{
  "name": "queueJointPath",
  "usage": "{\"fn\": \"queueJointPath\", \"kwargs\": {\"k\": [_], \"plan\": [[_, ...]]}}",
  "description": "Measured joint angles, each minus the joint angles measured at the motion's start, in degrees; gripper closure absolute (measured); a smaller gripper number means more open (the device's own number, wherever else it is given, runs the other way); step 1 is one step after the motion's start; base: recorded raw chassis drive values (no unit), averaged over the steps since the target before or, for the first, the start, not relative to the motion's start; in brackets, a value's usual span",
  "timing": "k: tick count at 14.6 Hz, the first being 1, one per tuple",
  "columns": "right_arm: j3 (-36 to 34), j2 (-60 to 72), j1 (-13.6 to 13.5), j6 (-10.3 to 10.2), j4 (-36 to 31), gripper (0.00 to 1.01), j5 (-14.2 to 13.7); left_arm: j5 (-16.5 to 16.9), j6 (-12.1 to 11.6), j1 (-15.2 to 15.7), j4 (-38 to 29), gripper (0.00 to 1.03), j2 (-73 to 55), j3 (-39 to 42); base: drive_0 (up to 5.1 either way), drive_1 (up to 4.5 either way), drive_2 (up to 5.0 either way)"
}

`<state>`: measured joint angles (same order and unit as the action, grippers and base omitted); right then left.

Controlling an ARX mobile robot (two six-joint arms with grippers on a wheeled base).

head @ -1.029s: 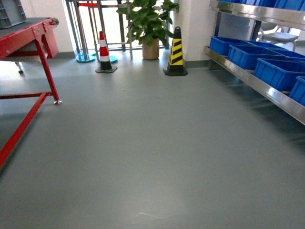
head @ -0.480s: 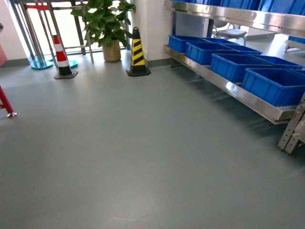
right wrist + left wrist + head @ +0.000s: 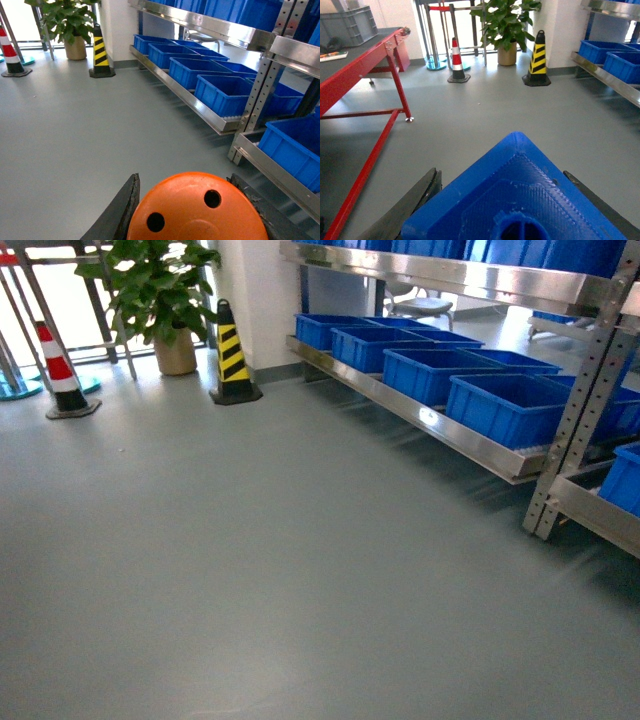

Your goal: Sort blue parts and orange caps into right shelf containers

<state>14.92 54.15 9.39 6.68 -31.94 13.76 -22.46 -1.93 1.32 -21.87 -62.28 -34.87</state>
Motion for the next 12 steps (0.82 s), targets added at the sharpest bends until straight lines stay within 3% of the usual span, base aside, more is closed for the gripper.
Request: {"fn": "queueJointPath", "kwargs": {"k": [12], "plan": [[0.0,0.0,0.0,0.0,0.0,0.57,0.0,0.0,0.0,0.1,0.0,0.41,0.0,0.0,-1.6,-1.63,-1.6]]}}
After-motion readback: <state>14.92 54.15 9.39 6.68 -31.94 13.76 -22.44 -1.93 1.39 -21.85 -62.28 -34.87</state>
